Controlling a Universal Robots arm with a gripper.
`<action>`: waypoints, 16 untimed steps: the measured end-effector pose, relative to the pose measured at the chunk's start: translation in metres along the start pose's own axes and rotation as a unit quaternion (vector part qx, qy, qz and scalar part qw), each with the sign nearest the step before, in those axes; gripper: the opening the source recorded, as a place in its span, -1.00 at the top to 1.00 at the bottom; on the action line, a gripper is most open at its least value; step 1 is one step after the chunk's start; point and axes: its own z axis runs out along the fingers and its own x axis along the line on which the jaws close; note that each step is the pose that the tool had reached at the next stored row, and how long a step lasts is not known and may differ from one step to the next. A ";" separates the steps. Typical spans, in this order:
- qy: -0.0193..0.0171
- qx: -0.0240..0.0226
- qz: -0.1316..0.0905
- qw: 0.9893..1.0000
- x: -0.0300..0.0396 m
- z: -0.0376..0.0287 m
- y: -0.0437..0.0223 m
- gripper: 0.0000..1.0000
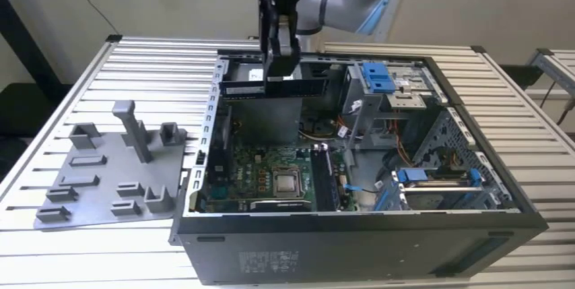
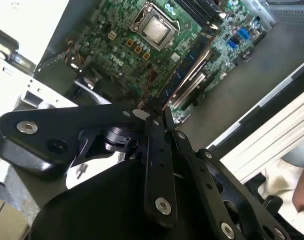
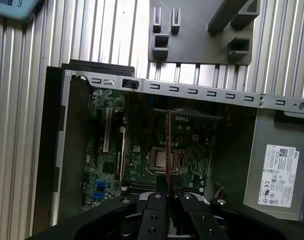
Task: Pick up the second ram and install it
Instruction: 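Pick up the second ram and move it above second insertion slot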
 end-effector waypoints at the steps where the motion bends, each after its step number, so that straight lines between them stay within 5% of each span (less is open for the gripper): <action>1: 0.000 0.000 0.000 1.000 0.0003 0.0017 -0.0045 0.72; 4: 0.000 0.000 0.003 1.000 0.0011 0.0070 -0.0152 0.72; 11: -0.002 0.000 0.038 0.999 0.0018 0.0196 -0.0229 0.72; 16: -0.002 0.000 0.046 0.999 0.0029 0.0280 -0.0383 0.72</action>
